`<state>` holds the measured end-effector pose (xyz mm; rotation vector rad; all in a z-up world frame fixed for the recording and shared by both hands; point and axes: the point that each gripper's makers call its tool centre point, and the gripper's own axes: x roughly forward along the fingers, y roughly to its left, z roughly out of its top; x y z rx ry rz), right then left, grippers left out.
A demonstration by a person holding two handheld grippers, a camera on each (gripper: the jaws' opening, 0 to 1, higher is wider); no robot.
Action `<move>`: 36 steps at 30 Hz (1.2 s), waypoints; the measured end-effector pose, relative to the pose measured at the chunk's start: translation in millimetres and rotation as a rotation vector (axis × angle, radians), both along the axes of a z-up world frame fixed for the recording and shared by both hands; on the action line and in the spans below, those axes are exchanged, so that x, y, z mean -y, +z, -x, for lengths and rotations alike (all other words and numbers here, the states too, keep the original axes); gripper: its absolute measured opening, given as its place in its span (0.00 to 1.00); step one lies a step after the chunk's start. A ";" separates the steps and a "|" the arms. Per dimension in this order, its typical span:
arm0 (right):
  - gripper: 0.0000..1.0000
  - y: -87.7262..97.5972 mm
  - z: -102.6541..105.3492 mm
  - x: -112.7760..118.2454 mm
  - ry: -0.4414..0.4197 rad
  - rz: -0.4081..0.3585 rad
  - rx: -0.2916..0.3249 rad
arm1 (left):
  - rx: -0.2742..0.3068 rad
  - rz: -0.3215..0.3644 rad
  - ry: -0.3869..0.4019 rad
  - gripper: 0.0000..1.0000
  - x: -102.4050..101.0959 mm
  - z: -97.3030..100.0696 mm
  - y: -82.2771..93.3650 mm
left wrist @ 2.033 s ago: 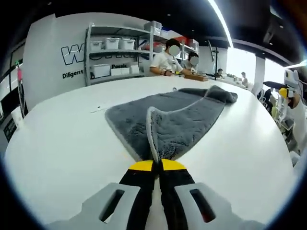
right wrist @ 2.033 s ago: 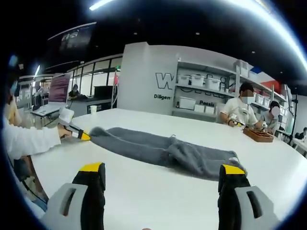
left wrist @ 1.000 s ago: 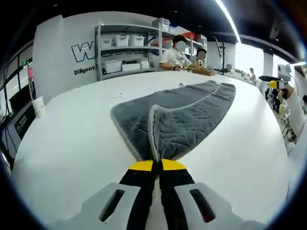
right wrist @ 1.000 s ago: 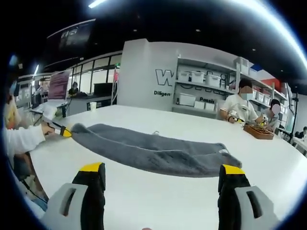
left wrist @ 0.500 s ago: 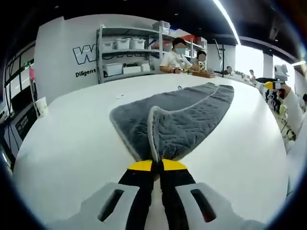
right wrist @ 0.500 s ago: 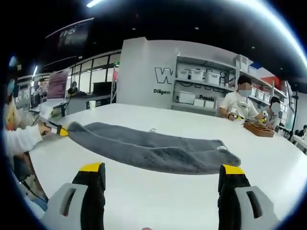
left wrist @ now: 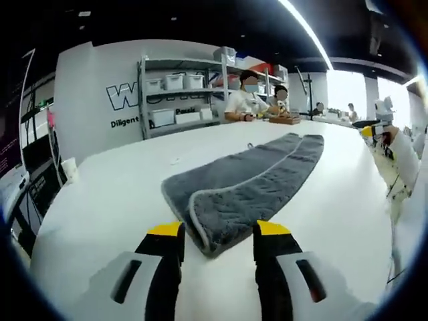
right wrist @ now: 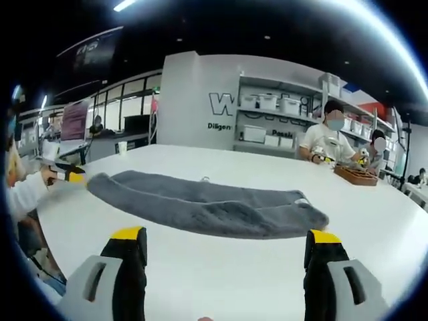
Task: Open the folded towel by lifting each exposed corner and separating the folded layers until the towel lies flat within the target outline without major curled edges
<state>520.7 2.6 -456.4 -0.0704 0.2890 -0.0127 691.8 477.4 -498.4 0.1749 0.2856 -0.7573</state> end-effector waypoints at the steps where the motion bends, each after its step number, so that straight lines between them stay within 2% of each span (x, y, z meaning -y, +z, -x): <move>1: 0.99 -0.3 0.1 0.4 -0.001 0.000 -0.001 | 0.006 0.012 0.001 0.52 1.1 4.2 5.1; 6: 0.99 -2.4 -0.9 0.8 -0.002 0.004 -0.008 | -0.012 0.064 0.006 0.70 3.6 24.8 18.7; 11: 0.99 -4.6 -3.2 0.2 0.001 -0.002 -0.012 | -0.028 0.084 0.002 0.85 7.0 41.3 21.3; 20: 0.99 -9.0 -5.0 -0.9 0.006 -0.001 -0.028 | -0.054 0.041 -0.045 0.99 19.0 65.8 9.2; 22: 0.99 -9.9 -5.0 -0.8 0.006 -0.002 -0.030 | -0.057 0.034 -0.054 0.99 20.5 68.9 7.0; 29: 0.99 -12.5 -4.4 1.0 0.000 -0.004 -0.037 | -0.048 0.035 -0.065 1.00 19.9 63.7 6.7; 36: 0.99 -11.8 -4.3 0.4 0.004 -0.007 -0.036 | -0.063 0.063 -0.070 0.99 17.7 31.8 4.7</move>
